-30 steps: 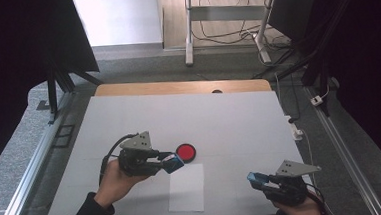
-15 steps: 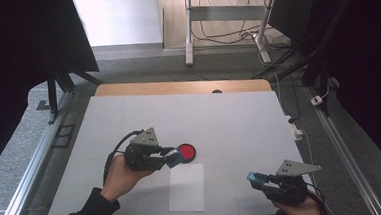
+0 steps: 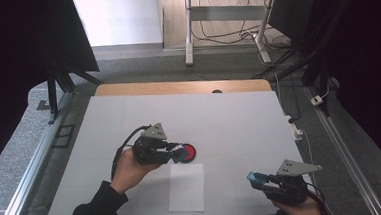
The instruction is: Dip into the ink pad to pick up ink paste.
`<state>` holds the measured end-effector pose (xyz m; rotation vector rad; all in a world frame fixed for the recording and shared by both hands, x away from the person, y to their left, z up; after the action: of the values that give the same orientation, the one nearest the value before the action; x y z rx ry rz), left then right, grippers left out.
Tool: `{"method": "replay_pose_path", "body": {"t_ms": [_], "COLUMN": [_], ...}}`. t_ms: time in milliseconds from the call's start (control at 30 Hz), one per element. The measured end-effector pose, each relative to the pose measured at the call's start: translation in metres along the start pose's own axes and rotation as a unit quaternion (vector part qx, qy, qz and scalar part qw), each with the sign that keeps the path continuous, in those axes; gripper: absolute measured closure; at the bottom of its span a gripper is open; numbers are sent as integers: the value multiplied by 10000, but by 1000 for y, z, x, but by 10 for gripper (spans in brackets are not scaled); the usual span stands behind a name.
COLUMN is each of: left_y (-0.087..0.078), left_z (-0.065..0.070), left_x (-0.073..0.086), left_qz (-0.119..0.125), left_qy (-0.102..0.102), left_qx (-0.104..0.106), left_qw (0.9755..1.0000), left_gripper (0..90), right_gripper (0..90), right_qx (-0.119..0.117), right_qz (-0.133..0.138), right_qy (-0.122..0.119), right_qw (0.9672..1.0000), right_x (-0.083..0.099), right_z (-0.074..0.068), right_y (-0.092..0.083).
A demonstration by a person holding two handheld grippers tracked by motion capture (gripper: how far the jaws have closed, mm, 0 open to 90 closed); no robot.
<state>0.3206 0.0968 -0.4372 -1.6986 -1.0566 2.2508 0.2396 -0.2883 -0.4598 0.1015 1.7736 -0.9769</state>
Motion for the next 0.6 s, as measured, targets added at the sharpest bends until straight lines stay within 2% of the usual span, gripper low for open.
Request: {"method": "replay_pose_path", "body": {"t_ms": [200, 400, 600], "left_y": [9, 17, 27], "left_z": [-4, -11, -17], "left_x": [-2, -5, -10], "left_qz": [-101, -88, -188], "left_qy": [51, -26, -59], "left_qx": [-39, -90, -185], "left_qw": [9999, 9999, 9996], "left_gripper": [700, 700, 700], "right_gripper": [687, 686, 687], "right_qx": [-9, -29, -33], "right_qz": [-11, -11, -26], "right_qy": [-4, 0, -19], "right_qw": [10000, 10000, 10000], "right_x": [0, 0, 0], "right_z": [0, 0, 0], "right_y": [0, 0, 1]}}
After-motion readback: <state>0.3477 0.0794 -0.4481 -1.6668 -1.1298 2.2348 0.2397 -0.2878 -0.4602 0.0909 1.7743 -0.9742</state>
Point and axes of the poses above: each handheld gripper's, and its own axes: y roughly forward along the jaws, x roughly out of its underside, z roughly to its right, the point moved 1 cm from there along y, roughly forward along the jaws, and after that the axes turned 3 degrees about z, right-handed, at the moved point
